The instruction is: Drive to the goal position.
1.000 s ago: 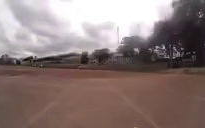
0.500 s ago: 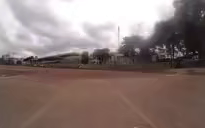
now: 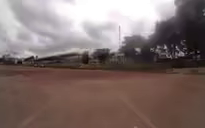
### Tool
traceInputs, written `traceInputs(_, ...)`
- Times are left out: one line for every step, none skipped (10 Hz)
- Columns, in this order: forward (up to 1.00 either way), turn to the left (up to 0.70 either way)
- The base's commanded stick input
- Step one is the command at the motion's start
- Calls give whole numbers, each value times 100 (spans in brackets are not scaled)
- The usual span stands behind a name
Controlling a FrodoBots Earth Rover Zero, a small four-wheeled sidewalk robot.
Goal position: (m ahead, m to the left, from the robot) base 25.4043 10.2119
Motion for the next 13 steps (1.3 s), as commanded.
traceInputs(70,0)
traceInputs(70,0)
traceInputs(70,0)
traceInputs(70,0)
traceInputs(70,0)
traceInputs(70,0)
traceInputs(70,0)
traceInputs(70,0)
traceInputs(70,0)
traceInputs(70,0)
traceInputs(70,0)
traceInputs(70,0)
traceInputs(70,0)
